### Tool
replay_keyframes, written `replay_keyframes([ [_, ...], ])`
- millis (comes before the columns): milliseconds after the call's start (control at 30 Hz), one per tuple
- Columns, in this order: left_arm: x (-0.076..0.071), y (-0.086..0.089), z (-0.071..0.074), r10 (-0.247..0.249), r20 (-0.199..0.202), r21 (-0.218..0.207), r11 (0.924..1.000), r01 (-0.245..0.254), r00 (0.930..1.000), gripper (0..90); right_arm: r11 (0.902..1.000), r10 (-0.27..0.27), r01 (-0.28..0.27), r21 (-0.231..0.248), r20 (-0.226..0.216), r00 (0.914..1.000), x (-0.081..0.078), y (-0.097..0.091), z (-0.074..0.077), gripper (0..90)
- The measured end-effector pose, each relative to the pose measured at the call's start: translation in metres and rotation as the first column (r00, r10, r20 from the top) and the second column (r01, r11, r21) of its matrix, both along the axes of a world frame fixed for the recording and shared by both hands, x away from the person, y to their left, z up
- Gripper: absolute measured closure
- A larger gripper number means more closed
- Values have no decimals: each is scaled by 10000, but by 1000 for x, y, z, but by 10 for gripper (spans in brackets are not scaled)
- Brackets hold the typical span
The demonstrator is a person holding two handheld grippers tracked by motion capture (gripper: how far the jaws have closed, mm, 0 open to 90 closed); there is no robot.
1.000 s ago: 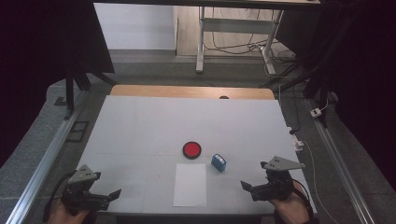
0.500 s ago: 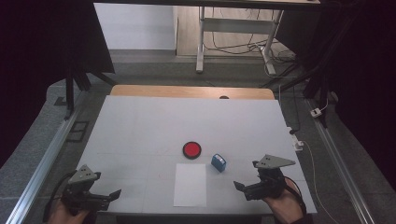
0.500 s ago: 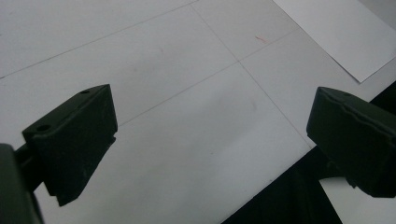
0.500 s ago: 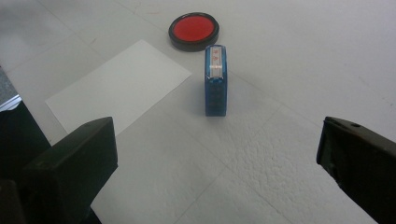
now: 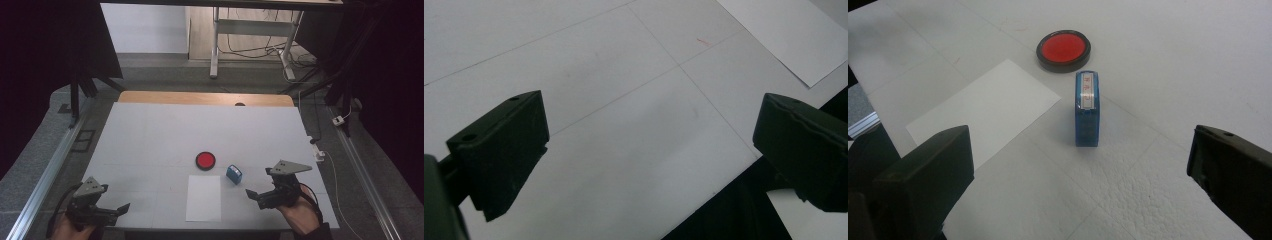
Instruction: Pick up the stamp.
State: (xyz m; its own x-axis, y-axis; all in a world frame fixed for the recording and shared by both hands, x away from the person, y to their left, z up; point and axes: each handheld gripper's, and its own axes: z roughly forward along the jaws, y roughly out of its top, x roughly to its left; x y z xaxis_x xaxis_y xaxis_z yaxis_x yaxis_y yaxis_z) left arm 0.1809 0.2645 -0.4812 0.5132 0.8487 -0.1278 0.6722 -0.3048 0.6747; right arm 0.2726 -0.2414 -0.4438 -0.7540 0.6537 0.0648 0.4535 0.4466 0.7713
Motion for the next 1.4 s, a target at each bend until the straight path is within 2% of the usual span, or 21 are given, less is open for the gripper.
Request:
replay_keyframes([
  [100,0,0,0,7,-7,-4,10000,-7,10000,20,10000,-19,19,-29,-103,9999,3,3,-1,0],
  [200,0,0,0,-21,-28,-32,10000,20,10000,19,10000,62,-62,12,-475,9989,7,6,-1,0],
  [500,0,0,0,-65,1,-18,10000,65,10000,18,9992,215,-223,-345,-230,9995,14,16,-1,0],
  [800,1,-2,1,-99,42,164,9998,99,9999,18,9978,304,-331,-574,-468,9984,24,27,-5,0],
  [933,1,-3,1,-102,187,202,9997,98,9998,15,9962,237,-275,-825,-475,9986,29,32,-6,0],
  [1067,2,-4,1,-130,116,252,9996,127,9998,12,9934,143,-196,-1133,-473,9988,34,39,-9,0],
  [1200,3,-2,0,-115,44,92,9999,115,9999,12,9901,101,-171,-1390,-507,9987,39,44,-11,0],
  [1400,3,-1,0,-132,15,40,9999,132,9999,13,9848,119,-241,-1721,-713,9974,45,49,-17,0],
])
